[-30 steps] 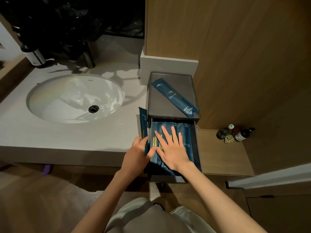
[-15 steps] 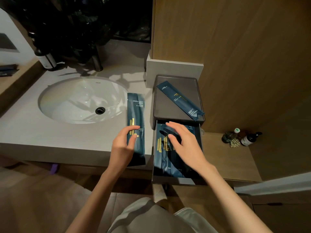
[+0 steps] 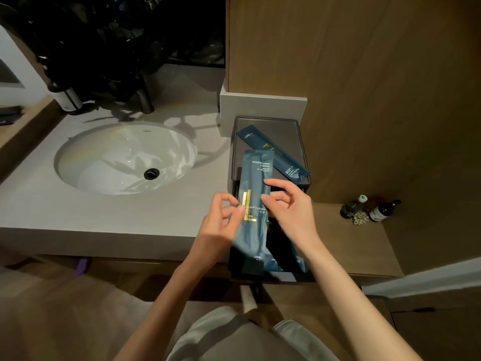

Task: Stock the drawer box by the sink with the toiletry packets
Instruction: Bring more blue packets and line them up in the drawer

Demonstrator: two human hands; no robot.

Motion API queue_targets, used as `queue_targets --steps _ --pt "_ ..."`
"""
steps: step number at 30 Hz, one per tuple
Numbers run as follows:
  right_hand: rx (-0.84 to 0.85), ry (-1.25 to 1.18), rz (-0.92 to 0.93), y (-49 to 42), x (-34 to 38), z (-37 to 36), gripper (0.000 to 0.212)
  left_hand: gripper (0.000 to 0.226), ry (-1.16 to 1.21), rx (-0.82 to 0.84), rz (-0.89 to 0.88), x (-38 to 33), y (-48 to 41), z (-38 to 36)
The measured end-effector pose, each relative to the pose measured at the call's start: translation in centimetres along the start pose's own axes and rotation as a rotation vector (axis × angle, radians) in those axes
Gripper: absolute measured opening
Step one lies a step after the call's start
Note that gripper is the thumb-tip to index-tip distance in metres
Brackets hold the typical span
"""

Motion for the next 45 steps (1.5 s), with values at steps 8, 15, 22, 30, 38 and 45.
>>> queue_targets --steps 8,15,22,30,38,45 --pt "0.242 0.182 -0.225 0.8 -4.3 2.4 0.027 0.023 -0.328 -0.169 0.093 3.3 -1.0 3.6" --pt "0.170 0.332 -0.284 -0.9 -9.5 1.0 0.030 0.045 -0.267 -0.016 0.283 6.2 -0.4 0.3" --pt "-0.032 0.380 -0.233 -3.5 -10.4 -1.2 0.024 0.046 -0.259 -0.007 0.295 6.9 -0.5 0.4" --pt "0.110 0.569 0.004 -2.8 -8.3 -2.7 0.035 0.049 -0.256 0.026 0.239 6.9 -0.4 0.3" --pt "0.626 1.022 0.138 1.3 -9.5 -3.1 0.087 0.046 -0.286 0.011 0.218 7.1 -0.4 0.7" --pt "0.704 1.116 0.159 1.3 -10.5 -4.5 0.100 0.048 -0.307 0.018 0.203 7.4 -0.7 0.8"
Point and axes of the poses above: each hand's wrist, its own y-axis away from the middle knuckle, its own z-axis out of the back of the hand, x = y × z, the point moved 10 cm from there along -y, towards the middle knuckle, and after that the axes turned 2 degrees about y, right-handed, at the moved point
